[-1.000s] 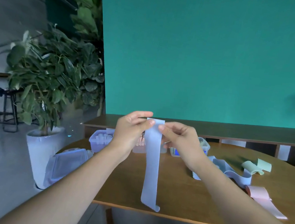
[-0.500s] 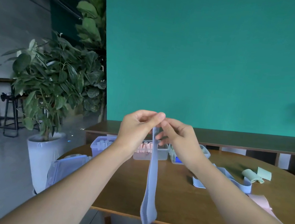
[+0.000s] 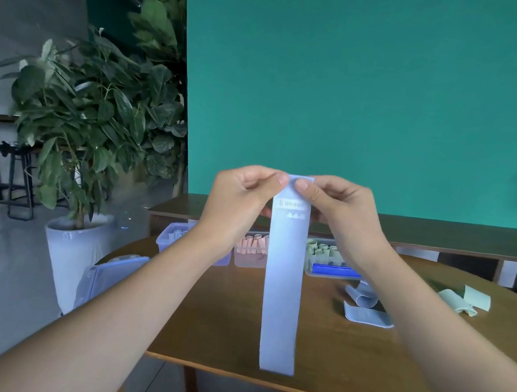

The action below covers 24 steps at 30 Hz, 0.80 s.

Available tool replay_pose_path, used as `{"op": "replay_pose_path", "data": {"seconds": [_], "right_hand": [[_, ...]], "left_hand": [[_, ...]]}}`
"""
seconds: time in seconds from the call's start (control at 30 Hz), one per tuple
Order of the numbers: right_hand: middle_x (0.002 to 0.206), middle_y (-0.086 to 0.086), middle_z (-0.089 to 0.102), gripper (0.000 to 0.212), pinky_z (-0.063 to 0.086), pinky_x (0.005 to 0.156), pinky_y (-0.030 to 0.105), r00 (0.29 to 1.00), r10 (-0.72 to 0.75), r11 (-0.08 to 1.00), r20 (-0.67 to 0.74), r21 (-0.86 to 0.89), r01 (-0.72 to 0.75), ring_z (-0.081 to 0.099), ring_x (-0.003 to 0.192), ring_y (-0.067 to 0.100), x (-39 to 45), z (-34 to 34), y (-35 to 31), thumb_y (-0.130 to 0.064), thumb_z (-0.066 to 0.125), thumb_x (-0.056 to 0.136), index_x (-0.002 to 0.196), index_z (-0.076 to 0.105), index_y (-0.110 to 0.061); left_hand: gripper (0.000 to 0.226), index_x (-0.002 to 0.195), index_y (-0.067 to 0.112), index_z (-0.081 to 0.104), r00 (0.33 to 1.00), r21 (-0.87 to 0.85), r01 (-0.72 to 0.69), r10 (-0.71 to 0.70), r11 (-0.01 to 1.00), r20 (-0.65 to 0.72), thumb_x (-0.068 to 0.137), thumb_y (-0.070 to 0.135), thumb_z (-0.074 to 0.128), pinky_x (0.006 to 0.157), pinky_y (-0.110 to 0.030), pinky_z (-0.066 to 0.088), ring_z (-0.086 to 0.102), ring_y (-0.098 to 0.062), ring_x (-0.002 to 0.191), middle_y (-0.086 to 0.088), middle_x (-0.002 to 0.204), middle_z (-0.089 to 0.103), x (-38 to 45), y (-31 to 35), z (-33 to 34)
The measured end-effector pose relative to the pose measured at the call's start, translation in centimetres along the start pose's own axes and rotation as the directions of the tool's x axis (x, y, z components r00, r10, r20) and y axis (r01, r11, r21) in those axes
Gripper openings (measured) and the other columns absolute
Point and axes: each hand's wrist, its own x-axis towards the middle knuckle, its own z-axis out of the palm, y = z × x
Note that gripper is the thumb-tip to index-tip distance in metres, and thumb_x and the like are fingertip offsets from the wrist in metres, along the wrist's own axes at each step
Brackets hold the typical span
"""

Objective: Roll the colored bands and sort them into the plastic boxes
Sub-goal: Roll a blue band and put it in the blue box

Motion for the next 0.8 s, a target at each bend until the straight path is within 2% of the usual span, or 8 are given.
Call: {"op": "replay_pose_path", "data": {"seconds": [0.1, 0.2, 0.27, 0.37, 0.5, 0.6, 0.73, 0.8], "right_hand": [[0.095, 0.02, 0.076, 0.012, 0.055, 0.081, 0.047, 0.999, 0.032, 0.999, 0.017, -0.001, -0.032, 0.068, 0.081, 0.029, 0.8, -0.2, 0.7, -0.017, 0.073, 0.09, 0.093, 0.078, -0.006], [0.09, 0.02, 0.076, 0.013, 0.055, 0.073, 0.039, 0.994, 0.106, 0.994, 0.024, -0.016, -0.106, 0.066, 0.074, 0.027, 1.5, -0.8, 2.8, -0.016, 0.074, 0.089, 0.091, 0.077, -0.004], [0.081, 0.015, 0.075, 0.011, 0.054, 0.061, 0.031, 0.989, 0.15, 0.988, 0.02, -0.051, -0.149, 0.065, 0.064, 0.02, 1.6, -1.2, 5.0, -0.014, 0.074, 0.089, 0.09, 0.076, -0.003], [0.077, 0.011, 0.074, 0.013, 0.051, 0.052, 0.023, 0.972, 0.234, 0.968, 0.013, -0.102, -0.231, 0.064, 0.055, 0.013, 1.4, -1.6, 9.4, -0.009, 0.074, 0.089, 0.094, 0.075, 0.003], [0.077, 0.005, 0.075, 0.012, 0.052, 0.054, 0.027, 0.94, 0.339, 0.925, 0.031, -0.194, -0.327, 0.065, 0.057, 0.012, 1.3, -2.0, 16.4, -0.011, 0.075, 0.089, 0.094, 0.077, 0.0], [0.08, 0.005, 0.076, 0.013, 0.053, 0.054, 0.025, 0.923, 0.385, 0.897, 0.03, -0.247, -0.366, 0.063, 0.061, 0.013, 1.7, -2.1, 20.7, -0.014, 0.075, 0.089, 0.095, 0.077, -0.002], [0.069, -0.001, 0.072, 0.012, 0.049, 0.059, 0.024, 0.901, 0.435, 0.857, -0.009, -0.302, -0.417, 0.06, 0.064, 0.014, 2.6, -2.5, 25.4, -0.02, 0.078, 0.087, 0.091, 0.079, -0.009], [0.067, -0.003, 0.071, 0.012, 0.049, 0.061, 0.019, 0.896, 0.443, 0.837, -0.016, -0.351, -0.42, 0.06, 0.063, 0.012, 3.0, -2.7, 27.0, -0.025, 0.077, 0.087, 0.09, 0.08, -0.014]], "left_hand": [[0.017, 0.103, 0.009, 0.076, 1.0, 0.032, 0.007, -0.007, 0.999, -0.001, 0.098, 0.021, 0.065, 0.06, -0.029, 0.055, 0.073, -0.023, 0.082, -0.003, 0.09, 0.078, 0.7, -1.2, -0.2], [0.017, 0.102, 0.009, 0.077, 0.999, 0.067, 0.05, -0.049, 0.997, -0.013, 0.097, 0.021, 0.066, 0.052, -0.026, 0.05, 0.068, -0.018, 0.071, -0.005, 0.088, 0.078, 1.0, -3.7, -0.2], [0.017, 0.1, 0.006, 0.076, 0.996, 0.08, 0.093, -0.092, 0.992, -0.018, 0.097, 0.019, 0.066, 0.048, -0.024, 0.047, 0.064, -0.015, 0.063, -0.009, 0.086, 0.077, 1.1, -6.1, -0.2], [0.016, 0.098, 0.008, 0.076, 0.987, 0.154, 0.159, -0.158, 0.975, -0.015, 0.096, 0.02, 0.067, 0.049, -0.027, 0.049, 0.063, -0.014, 0.057, -0.007, 0.083, 0.076, 0.9, -10.9, -0.2], [0.01, 0.097, 0.022, 0.078, 0.964, 0.298, 0.262, -0.265, 0.918, -0.031, 0.094, 0.026, 0.069, 0.046, -0.023, 0.048, 0.069, -0.017, 0.068, 0.009, 0.083, 0.075, 0.5, -18.0, -0.4], [0.008, 0.097, 0.023, 0.076, 0.948, 0.343, 0.308, -0.315, 0.887, -0.035, 0.095, 0.022, 0.069, 0.044, -0.018, 0.046, 0.069, -0.016, 0.069, 0.007, 0.083, 0.075, 0.8, -22.2, -0.4], [0.007, 0.098, 0.024, 0.075, 0.943, 0.355, 0.325, -0.331, 0.877, -0.047, 0.093, 0.023, 0.07, 0.046, -0.017, 0.048, 0.069, -0.007, 0.072, 0.01, 0.09, 0.074, 1.9, -26.9, 0.0], [0.008, 0.099, 0.026, 0.075, 0.935, 0.36, 0.346, -0.35, 0.866, -0.058, 0.092, 0.027, 0.071, 0.047, -0.017, 0.048, 0.068, -0.005, 0.072, 0.012, 0.089, 0.074, 2.4, -28.9, 0.2]]}}
